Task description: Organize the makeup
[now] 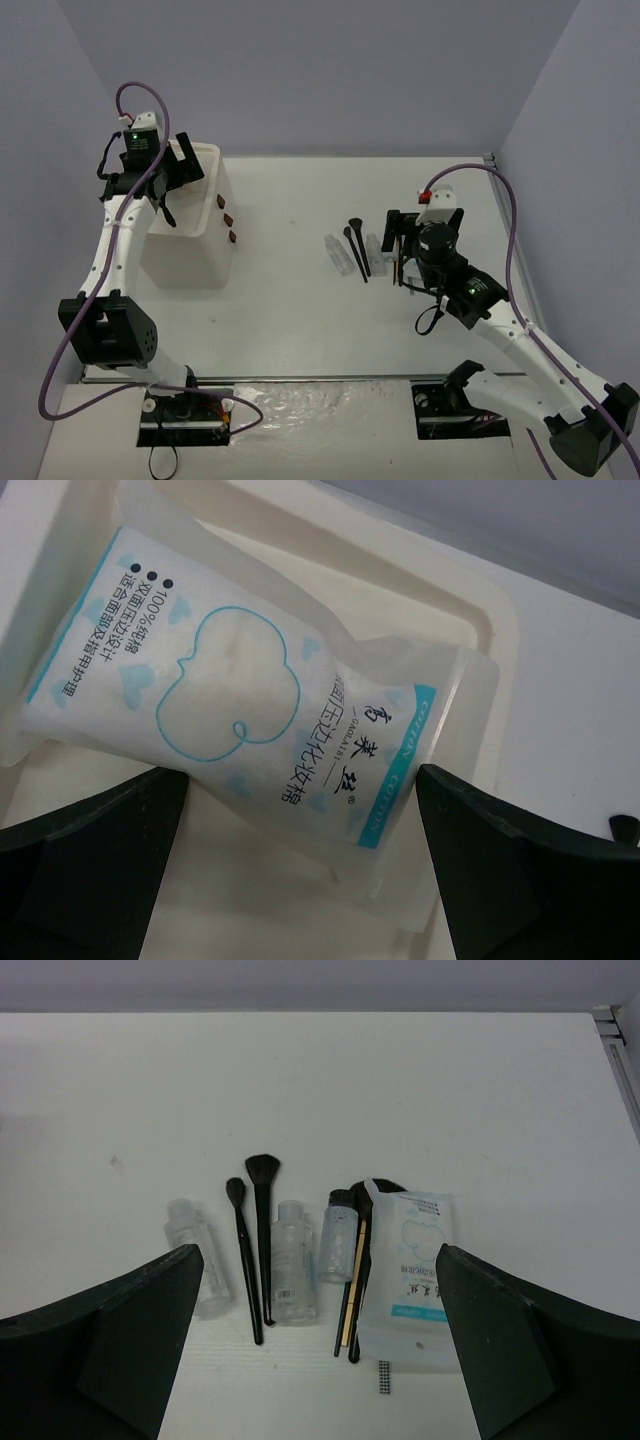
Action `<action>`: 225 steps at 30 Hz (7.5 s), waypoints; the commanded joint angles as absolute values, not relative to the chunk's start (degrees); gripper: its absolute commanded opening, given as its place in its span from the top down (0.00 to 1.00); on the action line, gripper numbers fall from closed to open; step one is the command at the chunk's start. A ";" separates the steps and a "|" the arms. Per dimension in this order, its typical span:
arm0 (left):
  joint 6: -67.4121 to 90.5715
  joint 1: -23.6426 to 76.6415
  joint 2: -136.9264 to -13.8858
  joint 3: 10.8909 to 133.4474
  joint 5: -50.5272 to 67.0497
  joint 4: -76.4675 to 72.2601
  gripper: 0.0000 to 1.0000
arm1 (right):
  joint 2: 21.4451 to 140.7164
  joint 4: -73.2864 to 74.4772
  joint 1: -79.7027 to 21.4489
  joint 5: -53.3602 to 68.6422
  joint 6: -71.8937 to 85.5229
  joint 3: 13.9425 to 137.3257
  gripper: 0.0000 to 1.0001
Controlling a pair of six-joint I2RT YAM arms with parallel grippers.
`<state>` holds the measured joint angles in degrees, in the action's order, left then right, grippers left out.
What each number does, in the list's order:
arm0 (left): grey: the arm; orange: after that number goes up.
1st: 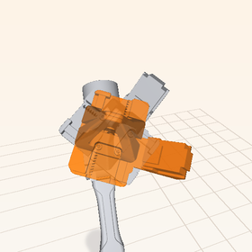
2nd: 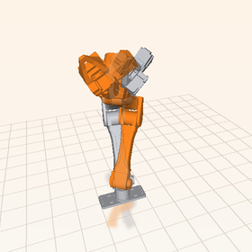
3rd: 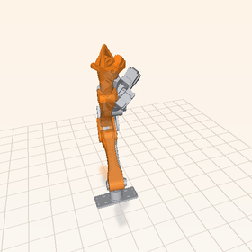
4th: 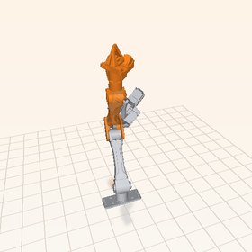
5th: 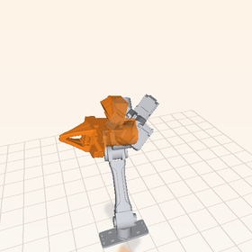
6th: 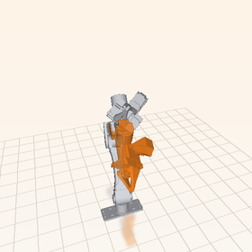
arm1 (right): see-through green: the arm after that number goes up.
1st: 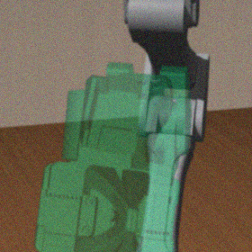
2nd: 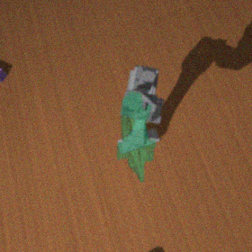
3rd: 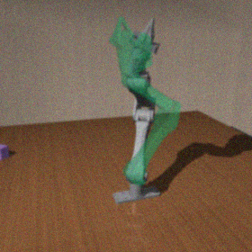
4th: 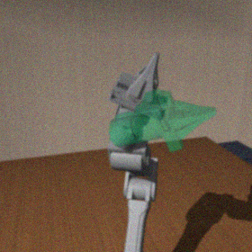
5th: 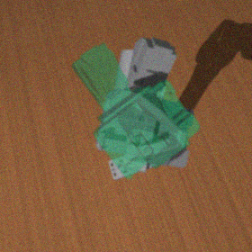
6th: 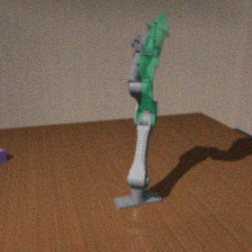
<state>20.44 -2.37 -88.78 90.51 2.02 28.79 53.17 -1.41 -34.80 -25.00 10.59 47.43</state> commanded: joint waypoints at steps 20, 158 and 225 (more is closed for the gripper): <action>21.30 -1.36 -62.21 82.81 13.19 33.42 0.03 | 82.97 -2.82 -19.16 -21.30 26.35 47.16 0.34; -3.75 -14.94 -80.52 95.48 11.21 34.72 0.03 | 104.11 -20.89 -43.04 43.79 -16.63 90.15 0.14; -4.08 -14.68 -90.12 92.37 21.22 28.85 1.00 | 120.86 -27.56 -37.36 50.38 -15.55 104.16 1.00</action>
